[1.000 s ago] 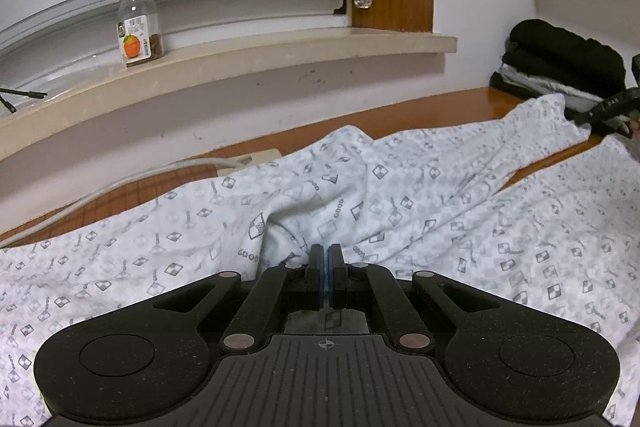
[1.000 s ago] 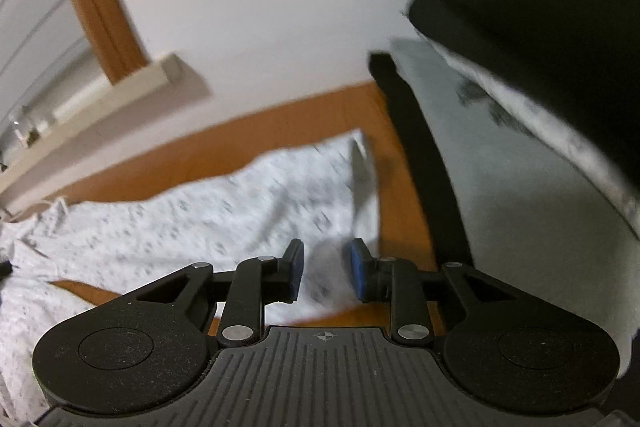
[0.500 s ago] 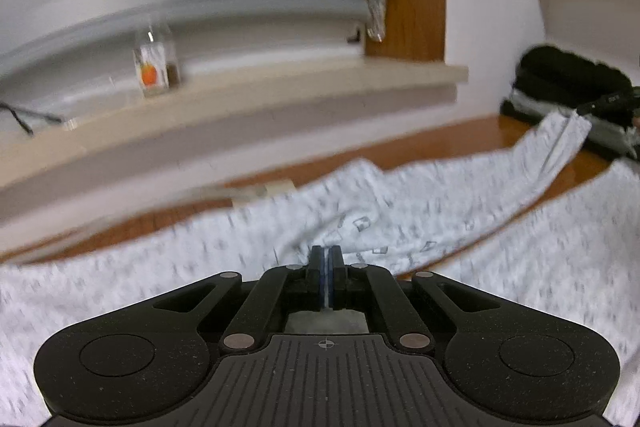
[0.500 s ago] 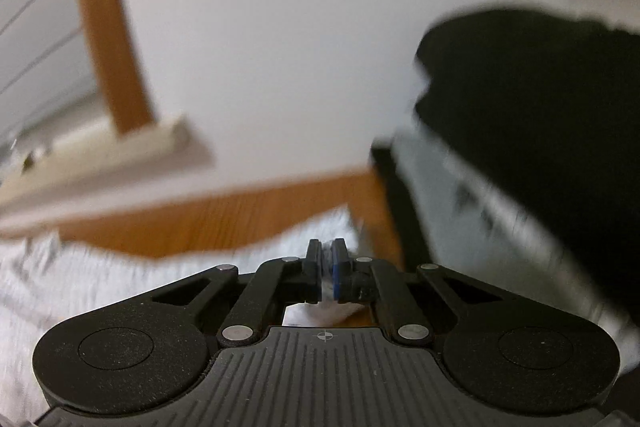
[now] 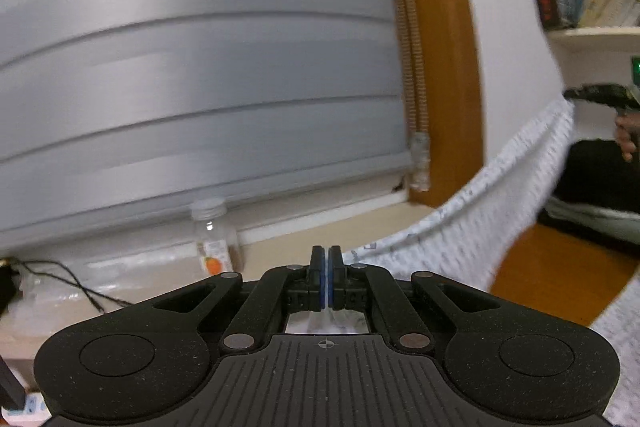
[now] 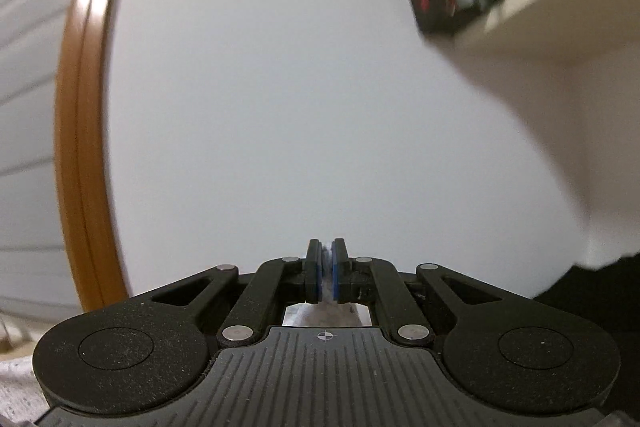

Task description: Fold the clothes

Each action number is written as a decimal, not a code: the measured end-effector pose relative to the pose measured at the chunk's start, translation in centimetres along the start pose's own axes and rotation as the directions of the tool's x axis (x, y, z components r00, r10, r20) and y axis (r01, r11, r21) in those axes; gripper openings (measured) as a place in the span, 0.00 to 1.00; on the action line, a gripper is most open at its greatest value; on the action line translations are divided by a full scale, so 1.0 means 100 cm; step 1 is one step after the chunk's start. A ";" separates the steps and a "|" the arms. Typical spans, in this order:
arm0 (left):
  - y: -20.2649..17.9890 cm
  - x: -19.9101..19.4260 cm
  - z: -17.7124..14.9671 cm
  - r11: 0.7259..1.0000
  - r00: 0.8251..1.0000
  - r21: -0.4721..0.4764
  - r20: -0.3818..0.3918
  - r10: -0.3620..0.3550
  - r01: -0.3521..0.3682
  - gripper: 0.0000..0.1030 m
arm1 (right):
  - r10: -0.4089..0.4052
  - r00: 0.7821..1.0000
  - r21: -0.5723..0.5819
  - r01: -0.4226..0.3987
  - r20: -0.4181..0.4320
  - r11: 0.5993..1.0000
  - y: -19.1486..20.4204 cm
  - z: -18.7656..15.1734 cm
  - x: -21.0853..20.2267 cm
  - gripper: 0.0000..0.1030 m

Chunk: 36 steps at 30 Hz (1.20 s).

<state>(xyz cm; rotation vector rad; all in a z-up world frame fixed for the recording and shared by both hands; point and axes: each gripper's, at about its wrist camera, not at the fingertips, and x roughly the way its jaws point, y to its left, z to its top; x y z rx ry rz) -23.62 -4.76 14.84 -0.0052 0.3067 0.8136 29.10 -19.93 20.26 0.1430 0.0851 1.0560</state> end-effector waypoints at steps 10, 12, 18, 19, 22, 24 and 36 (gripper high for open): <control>-0.049 0.023 -0.073 0.965 0.931 -0.090 -0.252 -0.263 0.248 0.02 | -0.173 0.832 -0.114 0.132 -0.527 0.985 -0.092 -0.113 -0.027 0.22; -0.043 0.023 -0.067 0.962 0.935 -0.118 -0.235 -0.266 0.245 0.04 | -0.106 0.837 -0.047 0.096 -0.537 0.994 -0.097 -0.114 -0.029 0.23; -0.026 0.032 -0.067 0.974 0.943 -0.123 -0.253 -0.217 0.191 0.04 | 0.002 0.832 -0.041 -0.030 -0.555 0.999 -0.050 -0.130 -0.016 0.29; -0.023 0.033 -0.072 0.975 0.942 -0.129 -0.260 -0.212 0.183 0.04 | 0.021 0.829 -0.042 -0.053 -0.559 0.998 -0.039 -0.136 -0.012 0.29; -0.014 0.036 -0.087 0.983 0.940 -0.118 -0.294 -0.171 0.141 0.08 | 0.058 0.801 -0.050 -0.109 -0.596 0.993 -0.008 -0.166 0.005 0.29; -0.005 0.040 -0.097 0.987 0.938 -0.122 -0.319 -0.138 0.104 0.08 | 0.070 0.777 -0.056 -0.134 -0.625 0.989 0.007 -0.180 0.008 0.29; 0.035 0.022 -0.128 0.987 0.931 -0.160 -0.357 -0.072 0.015 0.08 | 0.076 0.799 -0.087 -0.158 -0.596 0.984 0.023 -0.200 -0.002 0.37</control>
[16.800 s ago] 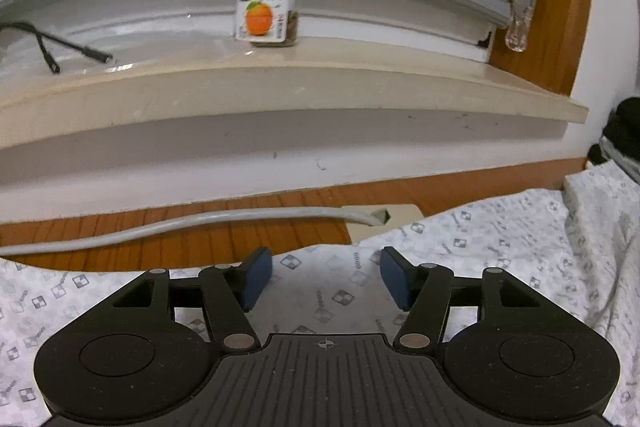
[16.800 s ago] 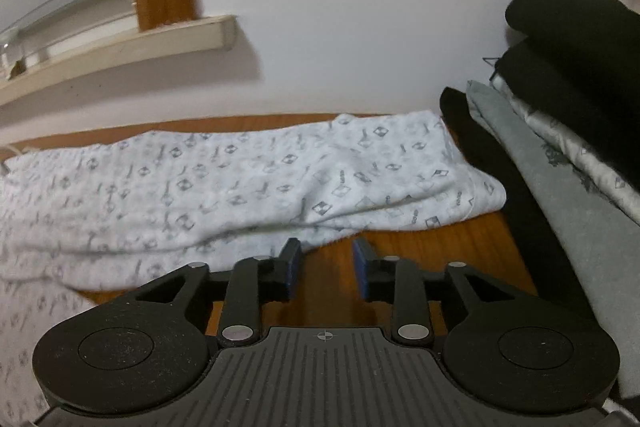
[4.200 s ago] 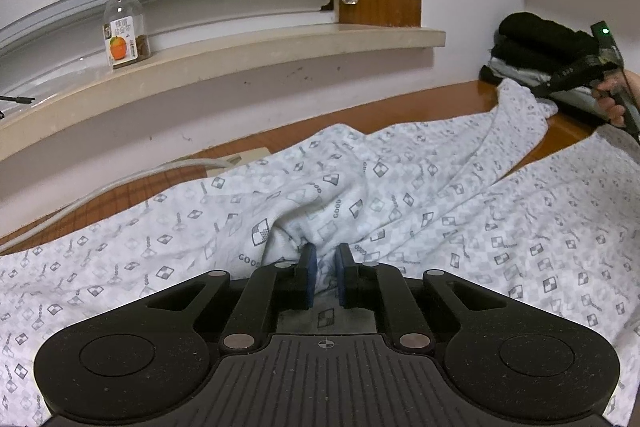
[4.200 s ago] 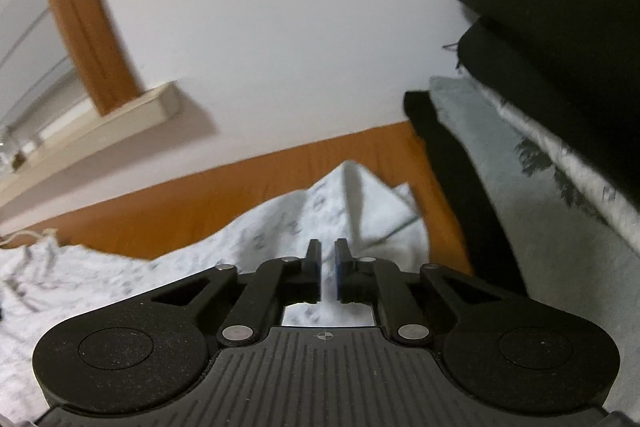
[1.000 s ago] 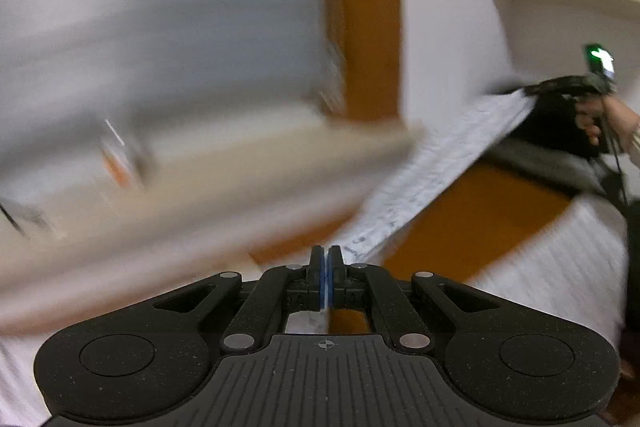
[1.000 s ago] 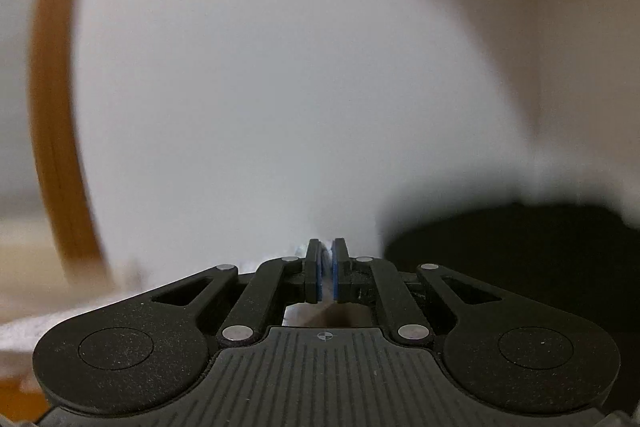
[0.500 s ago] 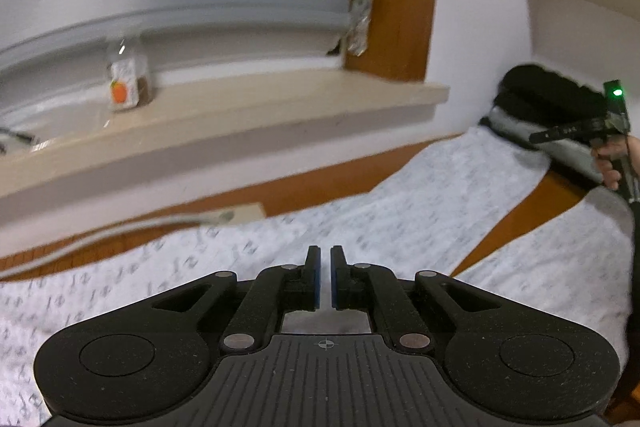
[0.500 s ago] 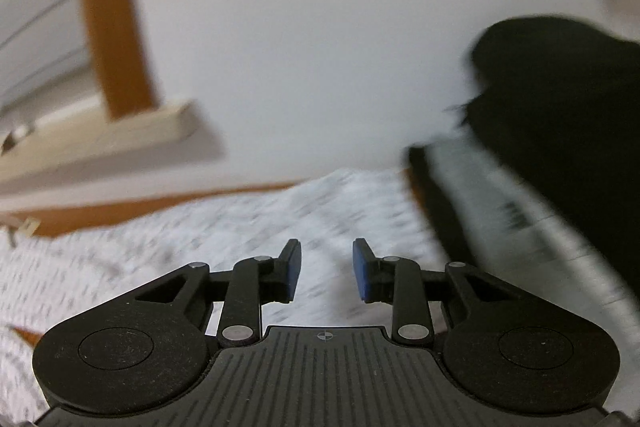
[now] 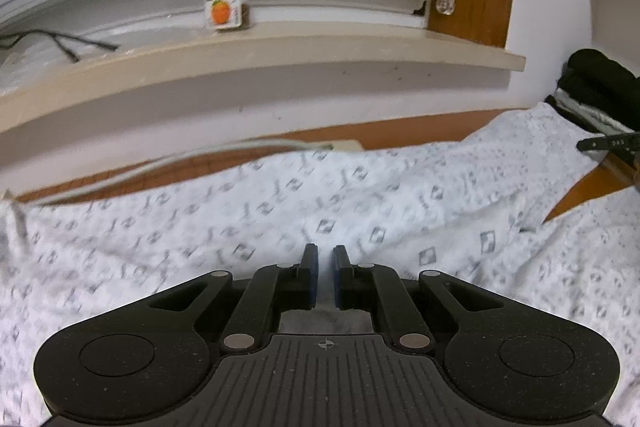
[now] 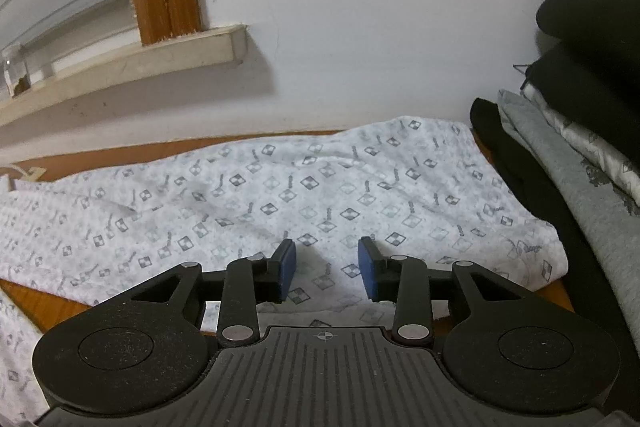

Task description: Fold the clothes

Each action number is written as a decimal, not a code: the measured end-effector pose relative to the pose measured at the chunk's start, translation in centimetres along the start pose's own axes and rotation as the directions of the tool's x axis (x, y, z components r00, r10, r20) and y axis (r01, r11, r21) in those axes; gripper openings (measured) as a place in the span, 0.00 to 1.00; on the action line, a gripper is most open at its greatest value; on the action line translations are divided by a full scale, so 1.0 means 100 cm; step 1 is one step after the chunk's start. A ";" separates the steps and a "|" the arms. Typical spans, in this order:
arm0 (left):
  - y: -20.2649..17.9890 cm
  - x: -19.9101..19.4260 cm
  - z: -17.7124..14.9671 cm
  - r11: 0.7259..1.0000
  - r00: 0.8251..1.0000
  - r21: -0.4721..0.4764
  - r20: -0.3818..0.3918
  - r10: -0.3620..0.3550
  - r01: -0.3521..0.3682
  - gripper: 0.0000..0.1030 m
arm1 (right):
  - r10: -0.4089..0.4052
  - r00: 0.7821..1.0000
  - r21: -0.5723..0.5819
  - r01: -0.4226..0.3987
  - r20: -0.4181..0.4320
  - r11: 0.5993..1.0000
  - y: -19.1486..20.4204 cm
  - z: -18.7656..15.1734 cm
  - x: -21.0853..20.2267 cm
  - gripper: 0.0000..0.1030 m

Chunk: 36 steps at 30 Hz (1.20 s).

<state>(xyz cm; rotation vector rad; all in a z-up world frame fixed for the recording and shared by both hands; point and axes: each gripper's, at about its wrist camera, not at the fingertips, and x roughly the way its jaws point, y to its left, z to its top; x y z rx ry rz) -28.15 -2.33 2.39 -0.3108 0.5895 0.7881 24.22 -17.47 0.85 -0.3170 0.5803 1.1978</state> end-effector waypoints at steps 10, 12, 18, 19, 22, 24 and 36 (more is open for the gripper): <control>0.010 -0.034 -0.025 0.998 1.000 -0.069 -0.001 0.012 -0.012 0.07 | -0.001 1.000 -0.043 0.001 -0.007 0.999 0.007 -0.005 -0.010 0.42; 0.009 -0.041 -0.028 0.997 1.000 -0.076 -0.001 0.011 -0.011 0.08 | 0.000 1.000 -0.050 0.000 -0.008 0.999 0.008 -0.005 -0.012 0.42; 0.039 -0.064 -0.016 0.991 0.996 -0.110 0.028 0.080 -0.077 0.14 | -0.001 1.000 -0.056 0.001 -0.008 0.998 0.008 -0.004 -0.012 0.43; 0.050 -0.070 -0.011 0.987 0.993 -0.124 0.042 0.106 -0.100 0.16 | -0.001 1.000 -0.055 0.000 -0.008 0.998 0.008 -0.004 -0.012 0.43; 0.092 -0.076 0.008 0.967 0.976 -0.161 0.058 0.210 -0.198 0.24 | -0.001 1.000 -0.056 0.001 -0.007 0.998 0.009 -0.004 -0.012 0.43; 0.123 -0.069 0.019 0.948 0.959 -0.167 0.030 0.280 -0.272 0.33 | -0.001 1.000 -0.056 0.001 -0.007 0.998 0.009 -0.004 -0.013 0.43; 0.183 -0.012 0.016 0.910 0.918 -0.129 -0.109 0.382 -0.394 0.07 | 0.000 1.000 -0.053 -0.001 -0.008 0.999 0.009 -0.003 -0.013 0.43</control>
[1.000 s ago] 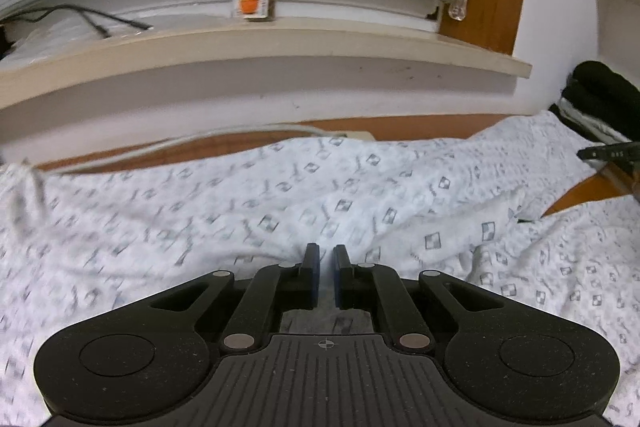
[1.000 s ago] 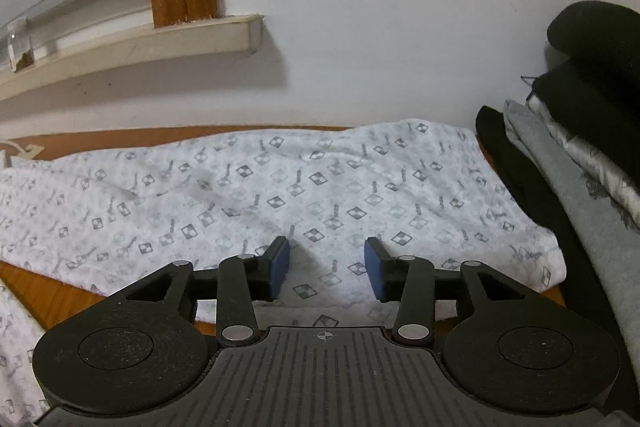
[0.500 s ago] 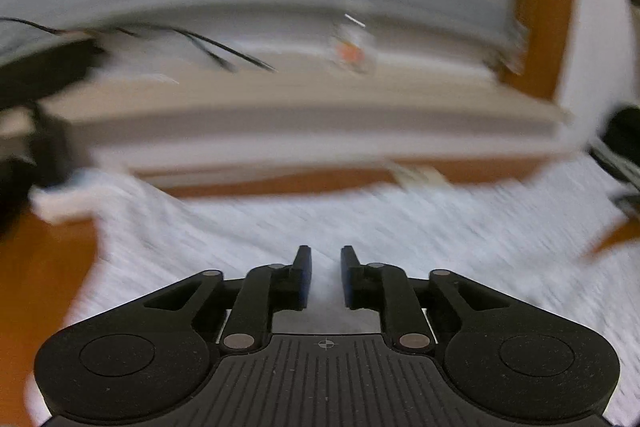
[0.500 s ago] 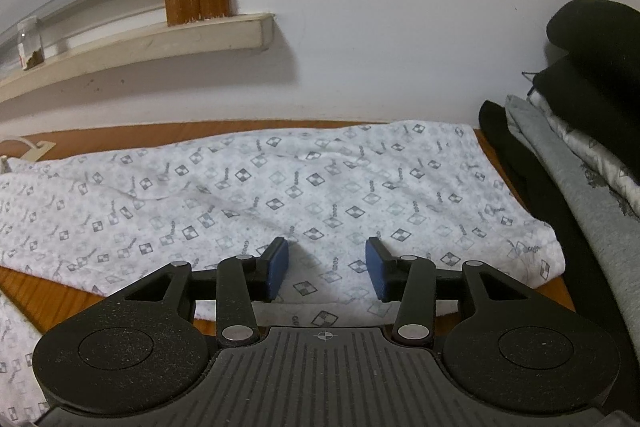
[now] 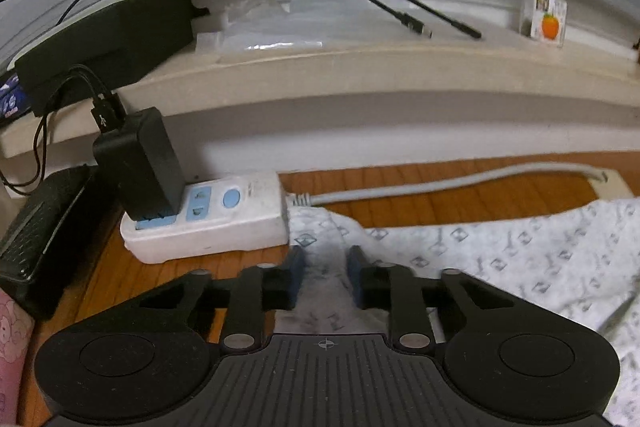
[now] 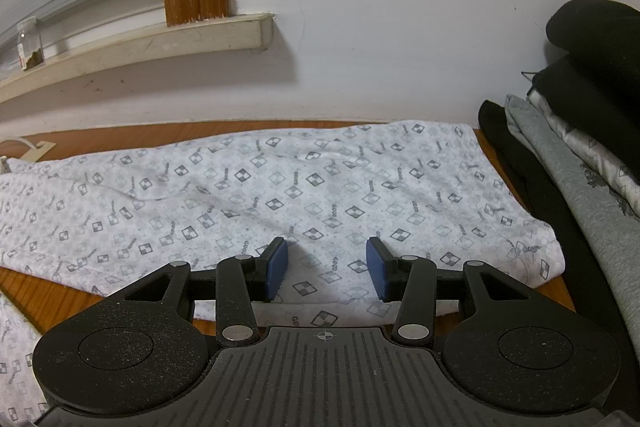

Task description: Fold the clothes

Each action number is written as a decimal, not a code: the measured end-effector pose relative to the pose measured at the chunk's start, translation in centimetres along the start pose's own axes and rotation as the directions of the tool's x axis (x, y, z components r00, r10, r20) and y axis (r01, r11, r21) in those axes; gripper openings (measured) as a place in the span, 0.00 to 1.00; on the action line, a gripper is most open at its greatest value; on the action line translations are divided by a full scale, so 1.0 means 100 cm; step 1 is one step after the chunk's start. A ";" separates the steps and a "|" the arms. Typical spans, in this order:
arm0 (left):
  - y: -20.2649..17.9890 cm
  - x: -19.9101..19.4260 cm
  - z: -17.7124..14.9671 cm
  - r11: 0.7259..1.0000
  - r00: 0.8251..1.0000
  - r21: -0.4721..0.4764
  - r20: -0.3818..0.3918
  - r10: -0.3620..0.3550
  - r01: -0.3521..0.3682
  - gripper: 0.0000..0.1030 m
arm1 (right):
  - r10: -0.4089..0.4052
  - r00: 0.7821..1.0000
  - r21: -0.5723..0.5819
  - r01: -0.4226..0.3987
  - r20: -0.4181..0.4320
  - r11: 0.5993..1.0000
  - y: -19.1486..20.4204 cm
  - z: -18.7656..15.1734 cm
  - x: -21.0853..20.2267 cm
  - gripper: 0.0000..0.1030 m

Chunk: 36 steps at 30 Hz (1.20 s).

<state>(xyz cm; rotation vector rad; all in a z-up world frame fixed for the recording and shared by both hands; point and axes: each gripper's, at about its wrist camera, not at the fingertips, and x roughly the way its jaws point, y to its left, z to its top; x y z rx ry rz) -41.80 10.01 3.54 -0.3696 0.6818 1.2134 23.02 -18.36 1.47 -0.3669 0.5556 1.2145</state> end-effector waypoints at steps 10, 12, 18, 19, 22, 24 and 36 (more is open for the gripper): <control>0.031 -0.061 0.000 0.992 0.983 -0.102 0.162 0.089 -0.073 0.02 | 0.004 1.000 0.000 -0.004 0.000 1.000 -0.002 -0.001 0.000 0.44; 0.028 -0.052 -0.011 0.991 0.986 -0.060 0.108 0.128 -0.122 0.02 | 0.005 1.000 -0.001 -0.005 0.000 1.000 -0.003 -0.001 0.000 0.44; 0.006 -0.067 -0.020 0.995 0.986 -0.086 0.153 0.059 -0.046 0.11 | 0.004 1.000 -0.004 -0.004 0.000 1.000 -0.003 -0.002 0.001 0.45; -0.003 -0.065 -0.014 0.998 0.987 -0.062 0.160 0.028 -0.018 0.11 | 0.004 1.000 -0.005 -0.004 0.000 1.000 -0.003 -0.002 0.001 0.45; -0.044 -0.059 0.002 0.997 0.982 0.014 0.170 -0.079 0.078 0.29 | 0.005 1.000 -0.006 -0.005 0.000 1.000 -0.003 -0.002 0.001 0.45; -0.077 -0.050 0.013 0.986 0.974 0.073 0.164 -0.158 0.147 0.29 | 0.006 1.000 -0.007 -0.006 0.001 1.000 -0.004 -0.002 0.001 0.45; -0.242 0.018 0.054 0.843 0.899 0.341 -0.013 -0.437 0.415 0.34 | 0.016 1.000 -0.010 -0.016 -0.001 1.000 -0.003 -0.001 0.001 0.49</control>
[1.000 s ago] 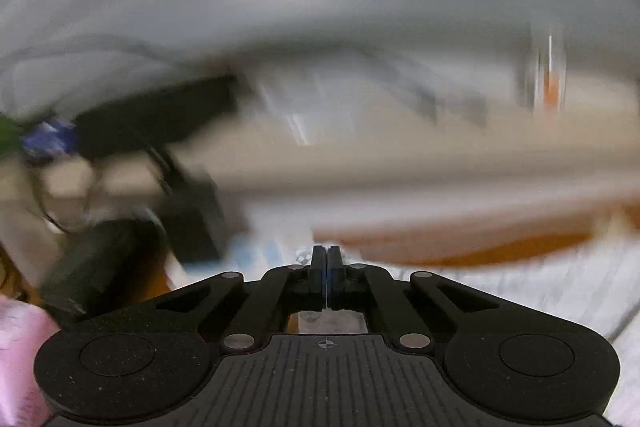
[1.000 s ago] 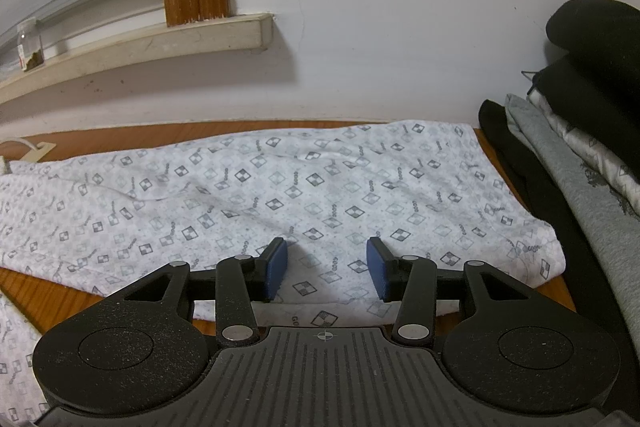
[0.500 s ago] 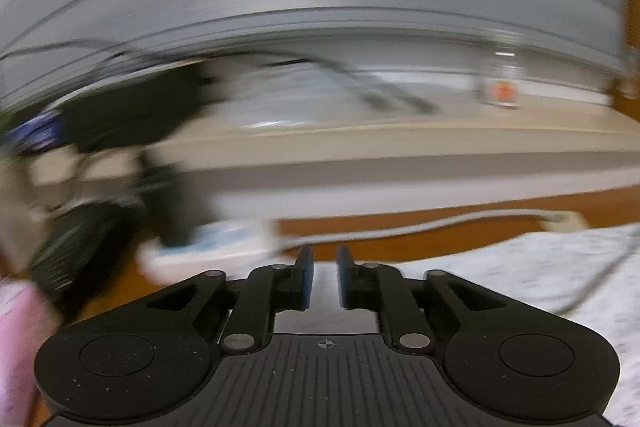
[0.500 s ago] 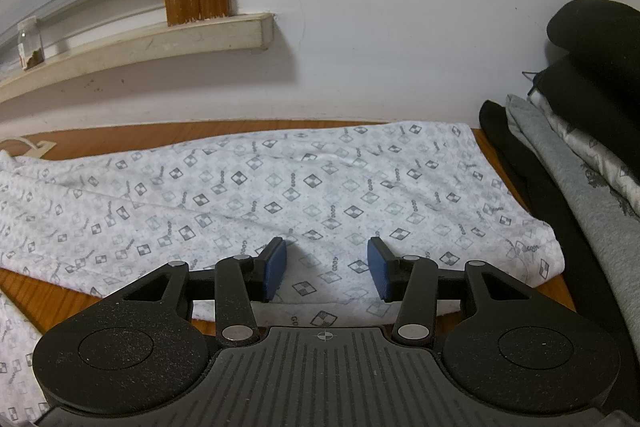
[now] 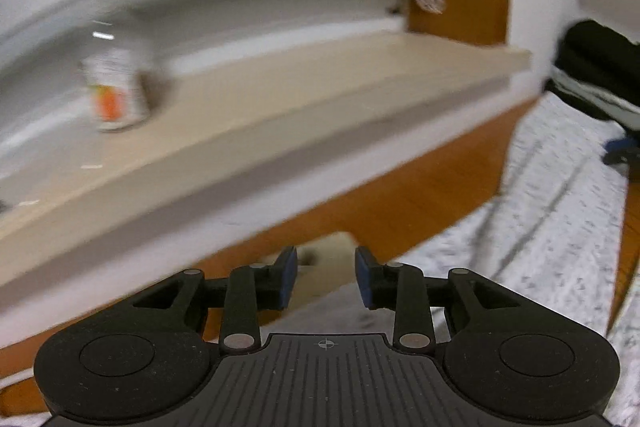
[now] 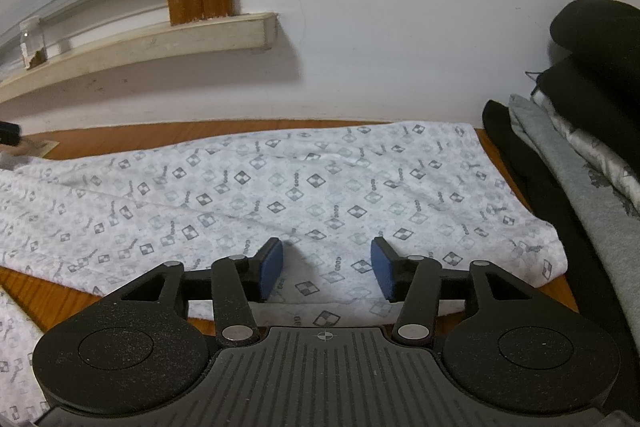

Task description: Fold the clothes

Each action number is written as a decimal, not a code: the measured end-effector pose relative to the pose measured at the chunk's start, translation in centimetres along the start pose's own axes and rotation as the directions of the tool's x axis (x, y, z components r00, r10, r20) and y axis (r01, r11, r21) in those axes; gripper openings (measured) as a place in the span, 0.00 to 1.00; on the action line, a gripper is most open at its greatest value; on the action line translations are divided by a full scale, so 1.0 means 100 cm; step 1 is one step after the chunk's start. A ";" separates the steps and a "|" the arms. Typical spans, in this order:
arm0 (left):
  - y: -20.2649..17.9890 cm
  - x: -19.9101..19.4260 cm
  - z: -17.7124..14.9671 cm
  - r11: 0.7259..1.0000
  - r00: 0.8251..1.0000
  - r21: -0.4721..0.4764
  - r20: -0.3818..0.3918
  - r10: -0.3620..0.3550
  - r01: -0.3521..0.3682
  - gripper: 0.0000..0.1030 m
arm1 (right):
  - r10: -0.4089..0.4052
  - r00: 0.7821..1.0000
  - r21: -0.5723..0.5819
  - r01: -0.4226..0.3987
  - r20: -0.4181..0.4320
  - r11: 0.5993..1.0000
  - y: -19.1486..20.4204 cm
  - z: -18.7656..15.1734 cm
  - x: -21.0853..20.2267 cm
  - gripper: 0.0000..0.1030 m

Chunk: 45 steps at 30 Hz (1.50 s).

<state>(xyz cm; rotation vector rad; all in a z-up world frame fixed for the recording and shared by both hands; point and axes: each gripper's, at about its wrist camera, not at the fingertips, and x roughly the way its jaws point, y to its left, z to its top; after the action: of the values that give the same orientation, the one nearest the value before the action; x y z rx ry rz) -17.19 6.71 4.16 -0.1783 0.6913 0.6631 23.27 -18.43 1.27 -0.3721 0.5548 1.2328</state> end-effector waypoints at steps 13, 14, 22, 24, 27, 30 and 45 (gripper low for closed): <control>-0.016 0.017 -0.003 0.990 0.996 0.115 -0.044 -0.073 0.078 0.00 | 0.006 1.000 -0.005 -0.006 -0.001 1.000 0.000 -0.001 0.000 0.50; -0.018 0.014 -0.001 0.989 0.997 0.131 -0.027 -0.065 0.068 0.00 | 0.007 1.000 -0.005 -0.007 -0.001 1.000 0.000 -0.001 0.000 0.50; -0.003 -0.021 0.021 0.999 0.988 0.032 0.152 0.024 -0.030 0.00 | 0.006 1.000 -0.008 -0.006 -0.001 1.000 -0.001 -0.001 0.000 0.50; -0.010 -0.009 0.014 0.997 0.996 0.075 0.093 0.002 -0.009 0.00 | 0.006 1.000 -0.008 -0.006 -0.001 1.000 -0.001 -0.001 0.000 0.50; -0.016 0.006 0.005 0.994 0.999 0.105 0.035 0.001 -0.004 0.14 | 0.006 1.000 -0.007 -0.006 -0.001 1.000 -0.001 -0.001 0.000 0.50; -0.017 0.020 0.000 0.993 1.000 0.118 -0.007 0.009 -0.008 0.50 | 0.005 1.000 -0.007 -0.005 -0.001 1.000 -0.001 -0.001 0.000 0.50; -0.025 -0.012 0.005 0.993 0.990 0.115 0.137 -0.016 0.000 0.00 | 0.011 1.000 -0.003 -0.011 -0.002 1.000 -0.002 -0.001 0.000 0.50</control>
<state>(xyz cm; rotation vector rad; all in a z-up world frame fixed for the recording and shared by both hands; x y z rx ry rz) -16.05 4.30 5.15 -0.0287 0.5931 0.6201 23.44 -18.57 1.22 -0.3732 0.5569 1.2439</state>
